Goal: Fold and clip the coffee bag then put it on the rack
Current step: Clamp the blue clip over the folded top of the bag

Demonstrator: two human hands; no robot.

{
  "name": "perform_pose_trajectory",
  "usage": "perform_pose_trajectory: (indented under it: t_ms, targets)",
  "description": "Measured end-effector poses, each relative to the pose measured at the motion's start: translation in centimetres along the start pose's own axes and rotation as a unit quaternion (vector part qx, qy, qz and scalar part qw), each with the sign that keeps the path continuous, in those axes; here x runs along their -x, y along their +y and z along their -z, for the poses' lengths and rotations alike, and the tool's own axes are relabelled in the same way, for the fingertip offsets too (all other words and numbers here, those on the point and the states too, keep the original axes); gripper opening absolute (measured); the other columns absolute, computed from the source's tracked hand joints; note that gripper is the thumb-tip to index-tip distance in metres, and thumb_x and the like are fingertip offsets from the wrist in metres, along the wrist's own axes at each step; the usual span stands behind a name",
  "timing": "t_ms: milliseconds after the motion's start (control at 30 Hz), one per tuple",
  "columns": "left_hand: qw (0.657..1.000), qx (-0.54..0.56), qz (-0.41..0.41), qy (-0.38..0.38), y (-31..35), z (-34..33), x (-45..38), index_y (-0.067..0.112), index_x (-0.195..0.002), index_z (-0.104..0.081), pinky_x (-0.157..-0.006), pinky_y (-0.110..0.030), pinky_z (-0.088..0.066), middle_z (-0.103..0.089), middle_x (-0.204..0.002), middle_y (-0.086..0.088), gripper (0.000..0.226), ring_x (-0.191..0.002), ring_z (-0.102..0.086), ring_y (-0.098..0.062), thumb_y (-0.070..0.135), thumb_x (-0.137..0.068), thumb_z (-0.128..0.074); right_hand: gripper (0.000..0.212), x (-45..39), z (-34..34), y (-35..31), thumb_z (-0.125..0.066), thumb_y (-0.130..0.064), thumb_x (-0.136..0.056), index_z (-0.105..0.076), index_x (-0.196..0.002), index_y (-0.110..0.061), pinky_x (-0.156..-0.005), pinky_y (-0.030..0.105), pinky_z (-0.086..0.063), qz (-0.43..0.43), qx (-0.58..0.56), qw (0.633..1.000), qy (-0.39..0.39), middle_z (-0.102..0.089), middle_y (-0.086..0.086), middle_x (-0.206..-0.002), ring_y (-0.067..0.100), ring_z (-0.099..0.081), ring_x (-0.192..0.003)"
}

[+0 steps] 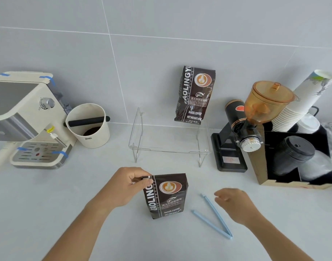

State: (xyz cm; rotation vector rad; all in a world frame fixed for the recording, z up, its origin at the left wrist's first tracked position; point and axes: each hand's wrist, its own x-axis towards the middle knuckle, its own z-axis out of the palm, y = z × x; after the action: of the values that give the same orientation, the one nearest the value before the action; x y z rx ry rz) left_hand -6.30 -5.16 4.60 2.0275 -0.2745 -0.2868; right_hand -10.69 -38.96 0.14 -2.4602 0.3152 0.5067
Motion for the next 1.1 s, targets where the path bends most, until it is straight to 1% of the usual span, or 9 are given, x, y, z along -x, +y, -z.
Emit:
perform_pose_trajectory:
  t_ms: [133, 233, 300, 433, 533, 600, 733, 900, 1100]
  targets:
    - [1.0, 0.002, 0.005, 0.002, 0.0, -0.1, 0.1, 0.015, -0.084, -0.078, -0.072, -0.013, -0.049, -0.074, -0.081, 0.003, 0.011, -0.074, -0.068, -0.006, 0.01, -0.085, -0.068, 0.012, 1.0, -2.7, 4.2, -0.062, -0.028, -0.087, -0.069, -0.097, -0.031, -0.086, 0.027, -0.051, -0.106, 0.029, 0.994, -0.02, -0.071, -0.004, -0.101, 0.018, -0.065, -0.097]
    - [1.0, 0.003, 0.008, 0.006, 0.0, -0.2, 0.2, 0.014, -0.086, -0.078, -0.071, -0.012, -0.049, -0.074, -0.08, 0.005, 0.01, -0.074, -0.068, -0.006, 0.01, -0.086, -0.068, 0.008, 1.7, -4.1, 5.5, -0.059, -0.029, -0.083, -0.064, -0.083, -0.036, -0.075, 0.026, -0.052, -0.138, 0.044, 0.989, -0.021, -0.072, -0.006, -0.089, 0.018, -0.065, -0.084]
    - [1.0, 0.0, 0.006, 0.008, -0.1, -0.1, 0.2, 0.015, -0.085, -0.077, -0.07, -0.012, -0.049, -0.074, -0.079, 0.006, 0.01, -0.073, -0.068, -0.006, 0.009, -0.085, -0.069, 0.01, 1.8, -4.7, 5.9, -0.059, -0.028, -0.081, -0.065, -0.074, -0.032, -0.065, 0.026, -0.052, -0.149, 0.042, 0.988, -0.013, -0.072, -0.006, -0.082, 0.018, -0.066, -0.077]
    - [1.0, -0.002, 0.006, 0.012, -0.1, -0.1, 0.1, 0.016, -0.084, -0.077, -0.069, -0.015, -0.051, -0.075, -0.081, 0.003, 0.01, -0.075, -0.07, -0.01, 0.009, -0.084, -0.07, 0.016, 2.0, -5.4, 6.0, -0.058, -0.028, -0.079, -0.071, -0.081, -0.018, -0.056, 0.028, -0.047, -0.152, 0.052, 0.987, 0.003, -0.07, 0.0, -0.077, 0.022, -0.061, -0.065]
    - [1.0, -0.007, 0.01, 0.017, 0.0, -0.1, 0.0, 0.015, -0.083, -0.077, -0.068, -0.013, -0.049, -0.074, -0.08, 0.002, 0.01, -0.073, -0.069, -0.009, 0.008, -0.084, -0.069, 0.019, 2.0, -5.8, 5.8, -0.053, -0.027, -0.083, -0.068, -0.085, -0.016, -0.056, 0.029, -0.046, -0.149, 0.074, 0.986, 0.005, -0.068, 0.001, -0.079, 0.024, -0.064, -0.071]
    - [1.0, -0.003, 0.013, 0.016, 0.1, -0.2, 0.0, 0.015, -0.083, -0.077, -0.067, -0.011, -0.048, -0.075, -0.08, 0.003, 0.011, -0.072, -0.068, -0.006, 0.008, -0.084, -0.069, 0.017, 2.0, -5.8, 5.6, -0.05, -0.027, -0.086, -0.064, -0.083, -0.018, -0.058, 0.031, -0.047, -0.142, 0.069, 0.987, 0.02, -0.068, 0.001, -0.081, 0.024, -0.064, -0.075]
    - [1.0, 0.006, 0.016, 0.018, 0.1, -0.1, -0.2, 0.016, -0.083, -0.077, -0.068, -0.013, -0.049, -0.075, -0.081, 0.001, 0.011, -0.073, -0.069, -0.007, 0.008, -0.084, -0.069, 0.014, 1.6, -4.5, 4.7, -0.05, -0.028, -0.092, -0.054, -0.078, -0.025, -0.052, 0.026, -0.043, -0.087, 0.049, 0.993, 0.055, -0.069, -0.002, -0.08, 0.021, -0.058, -0.068]
    - [1.0, 0.017, 0.012, 0.018, 0.3, -0.2, -0.2, 0.022, -0.081, -0.077, -0.066, -0.013, -0.049, -0.075, -0.08, 0.004, 0.017, -0.07, -0.069, -0.006, 0.007, -0.084, -0.069, 0.016, 1.1, -1.4, 3.0, -0.057, -0.021, -0.09, -0.06, -0.075, -0.022, -0.057, 0.043, -0.059, -0.022, -0.04, 0.995, 0.091, -0.068, 0.005, -0.066, 0.027, -0.065, -0.056]
    - [1.0, 0.005, 0.012, 0.026, 0.3, -0.1, -0.4, 0.028, -0.084, -0.075, -0.067, -0.015, -0.05, -0.076, -0.083, 0.006, 0.02, -0.074, -0.07, -0.012, 0.009, -0.084, -0.069, 0.013, 1.5, 2.7, -0.5, -0.064, -0.017, -0.088, -0.067, -0.077, -0.022, -0.059, 0.042, -0.061, 0.049, -0.081, 0.989, 0.117, -0.07, -0.001, -0.067, 0.023, -0.067, -0.055]
